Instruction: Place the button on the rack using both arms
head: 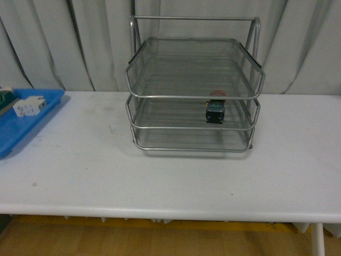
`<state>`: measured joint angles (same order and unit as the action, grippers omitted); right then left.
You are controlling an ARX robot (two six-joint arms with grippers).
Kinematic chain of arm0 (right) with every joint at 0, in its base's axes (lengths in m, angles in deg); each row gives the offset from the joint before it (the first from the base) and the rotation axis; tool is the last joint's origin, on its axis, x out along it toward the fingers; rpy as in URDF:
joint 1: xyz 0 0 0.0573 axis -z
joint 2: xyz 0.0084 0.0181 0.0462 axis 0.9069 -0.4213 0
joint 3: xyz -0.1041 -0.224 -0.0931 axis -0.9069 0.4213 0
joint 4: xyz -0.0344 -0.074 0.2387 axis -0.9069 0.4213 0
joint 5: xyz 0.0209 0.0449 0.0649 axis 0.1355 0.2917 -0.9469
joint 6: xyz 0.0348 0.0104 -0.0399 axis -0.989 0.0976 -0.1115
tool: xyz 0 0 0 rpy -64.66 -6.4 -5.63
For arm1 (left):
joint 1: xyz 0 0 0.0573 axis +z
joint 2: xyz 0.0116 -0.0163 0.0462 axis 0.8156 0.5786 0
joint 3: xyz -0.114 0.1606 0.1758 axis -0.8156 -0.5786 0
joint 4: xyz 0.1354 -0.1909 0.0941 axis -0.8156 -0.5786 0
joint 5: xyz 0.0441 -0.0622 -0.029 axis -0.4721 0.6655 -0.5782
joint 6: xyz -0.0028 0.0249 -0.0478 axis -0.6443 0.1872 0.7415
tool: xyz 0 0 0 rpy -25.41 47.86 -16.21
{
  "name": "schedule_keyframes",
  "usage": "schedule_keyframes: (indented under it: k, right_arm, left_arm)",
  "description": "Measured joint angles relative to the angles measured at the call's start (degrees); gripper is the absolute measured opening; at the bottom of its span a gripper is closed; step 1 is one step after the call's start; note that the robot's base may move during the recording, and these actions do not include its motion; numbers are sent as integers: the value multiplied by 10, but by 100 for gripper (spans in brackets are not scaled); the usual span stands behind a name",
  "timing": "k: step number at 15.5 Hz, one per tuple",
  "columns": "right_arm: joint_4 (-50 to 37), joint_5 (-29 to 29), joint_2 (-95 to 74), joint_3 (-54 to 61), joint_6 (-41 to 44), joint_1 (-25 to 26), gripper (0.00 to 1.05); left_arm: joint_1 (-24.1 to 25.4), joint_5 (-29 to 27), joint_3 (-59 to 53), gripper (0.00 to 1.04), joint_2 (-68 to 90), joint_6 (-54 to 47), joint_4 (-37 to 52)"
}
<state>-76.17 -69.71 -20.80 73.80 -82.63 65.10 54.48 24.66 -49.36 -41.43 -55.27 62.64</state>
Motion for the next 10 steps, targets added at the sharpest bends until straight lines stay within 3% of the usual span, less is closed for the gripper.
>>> schedule_keyframes:
  k: [10]
  right_arm:
    - [0, 0, 0, 0, 0, 0, 98]
  left_arm:
    - [0, 0, 0, 98, 0, 0, 0]
